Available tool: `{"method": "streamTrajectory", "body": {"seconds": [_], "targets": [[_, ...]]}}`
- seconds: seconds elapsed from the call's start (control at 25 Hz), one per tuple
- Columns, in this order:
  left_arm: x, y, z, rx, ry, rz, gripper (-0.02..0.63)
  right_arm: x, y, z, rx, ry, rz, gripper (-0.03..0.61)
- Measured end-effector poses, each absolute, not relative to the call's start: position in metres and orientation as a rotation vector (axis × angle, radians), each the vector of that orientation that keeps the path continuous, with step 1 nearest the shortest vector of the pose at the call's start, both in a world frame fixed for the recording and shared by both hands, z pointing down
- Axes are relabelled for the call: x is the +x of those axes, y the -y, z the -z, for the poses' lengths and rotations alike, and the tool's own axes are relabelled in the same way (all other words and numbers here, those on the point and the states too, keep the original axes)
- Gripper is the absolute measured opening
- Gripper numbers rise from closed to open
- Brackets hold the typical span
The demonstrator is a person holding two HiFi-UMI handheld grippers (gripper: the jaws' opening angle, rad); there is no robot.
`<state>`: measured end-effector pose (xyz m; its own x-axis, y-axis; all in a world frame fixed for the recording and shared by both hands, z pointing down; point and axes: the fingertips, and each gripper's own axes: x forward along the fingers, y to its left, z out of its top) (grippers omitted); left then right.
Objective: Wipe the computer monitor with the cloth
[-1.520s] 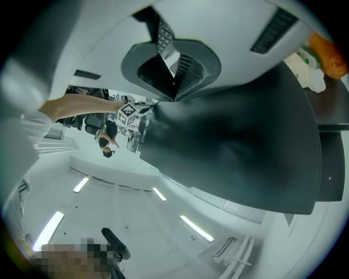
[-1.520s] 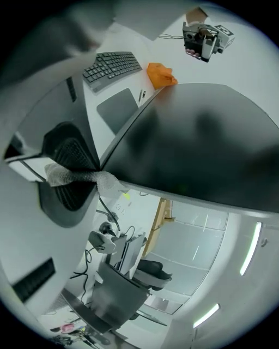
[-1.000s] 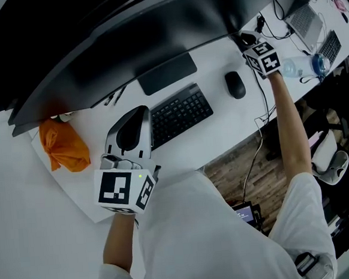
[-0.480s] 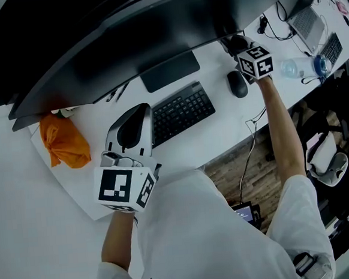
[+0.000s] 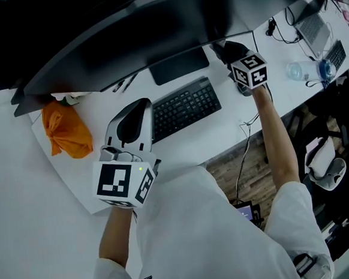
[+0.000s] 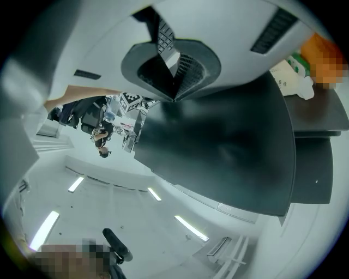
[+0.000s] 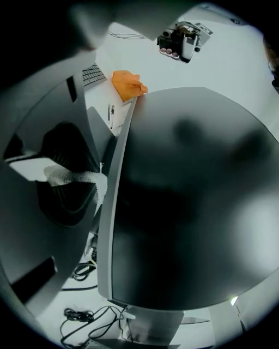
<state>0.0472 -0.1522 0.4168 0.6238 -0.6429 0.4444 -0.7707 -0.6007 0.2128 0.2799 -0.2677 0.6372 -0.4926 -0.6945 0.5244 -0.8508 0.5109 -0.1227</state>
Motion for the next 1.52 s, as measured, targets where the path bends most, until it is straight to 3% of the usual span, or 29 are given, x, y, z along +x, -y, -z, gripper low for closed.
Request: {"method": "streamTrajectory", "body": {"seconds": [1.12, 1.52], "targets": [[-0.023, 0.114, -0.422, 2.364, 1.237, -0.371, 0.018, 0.108, 0.245, -0.630, 1.013, 2.465, -0.436, 0.038], [-0.063, 0.097, -0.421, 2.340, 1.283, -0.363, 0.018, 0.051, 0.243, -0.629, 1.115, 2.500, -0.552, 0.040]]}}
